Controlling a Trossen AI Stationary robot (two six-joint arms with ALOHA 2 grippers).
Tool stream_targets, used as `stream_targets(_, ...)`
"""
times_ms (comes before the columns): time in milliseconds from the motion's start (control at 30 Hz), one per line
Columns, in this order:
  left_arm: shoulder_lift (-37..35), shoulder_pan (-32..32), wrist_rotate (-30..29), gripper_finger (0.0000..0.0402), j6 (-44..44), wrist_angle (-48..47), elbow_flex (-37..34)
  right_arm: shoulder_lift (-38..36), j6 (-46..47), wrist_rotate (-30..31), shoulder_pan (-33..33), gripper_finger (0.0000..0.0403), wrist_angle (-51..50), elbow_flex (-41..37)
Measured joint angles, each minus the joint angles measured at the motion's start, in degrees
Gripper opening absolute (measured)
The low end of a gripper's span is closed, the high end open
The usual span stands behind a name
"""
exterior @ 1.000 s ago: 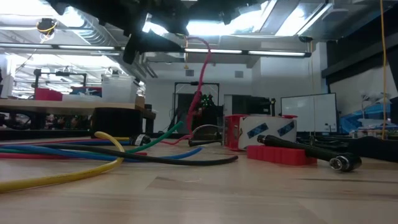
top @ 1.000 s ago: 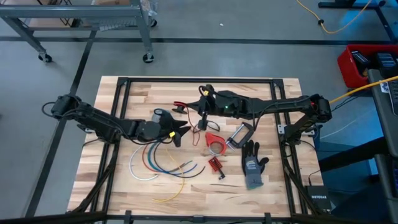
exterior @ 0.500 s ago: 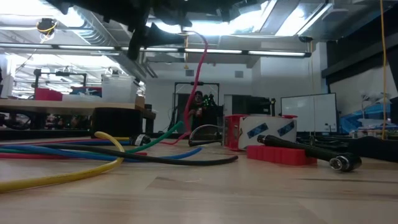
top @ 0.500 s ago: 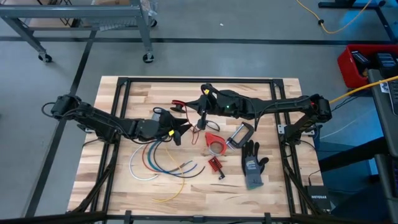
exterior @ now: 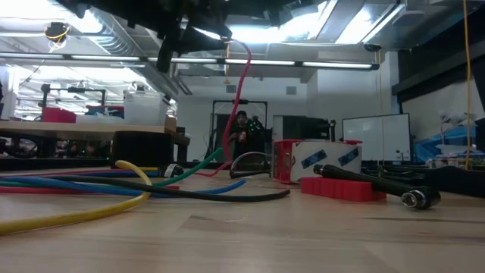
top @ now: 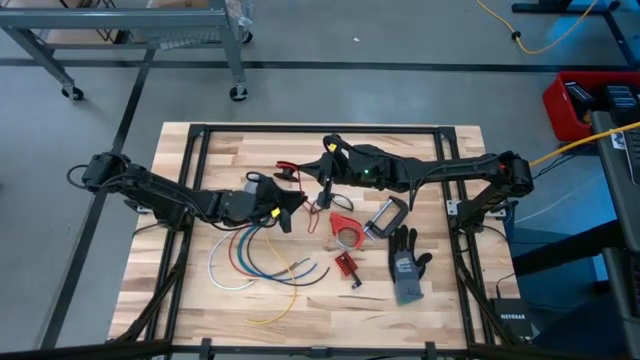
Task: Coil cords
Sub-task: Uncoil the red wire from the spool
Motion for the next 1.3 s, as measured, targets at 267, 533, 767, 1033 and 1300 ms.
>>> stream_targets(267,0.0,-1.1,-0.1,0.0010,-2.2,0.1,0.0,0.0,-0.2,3.2,0.0,0.0000,-0.7,0.0)
stream_targets(533,0.0,-3.2,0.0,0.0003,-0.4,7.3,0.0,0.0,-1.4,6.1,-0.1,0.0000,-4.1,0.0)
stream_targets(767,-0.1,-4.8,0.0,0.0002,7.6,15.7,0.0,0.0,-1.6,7.9,0.0,0.0000,-10.2,0.0)
stream_targets(1033,-5.0,-5.3,-5.5,0.0001,13.2,12.7,0.0,0.0,-0.1,7.9,0.0,0.0000,-15.1,0.0)
stream_targets(1300,-15.5,-9.0,-17.7,0.0000,9.1,-9.5,0.0,0.0,0.0,8.0,0.0,0.0000,-15.4,0.0)
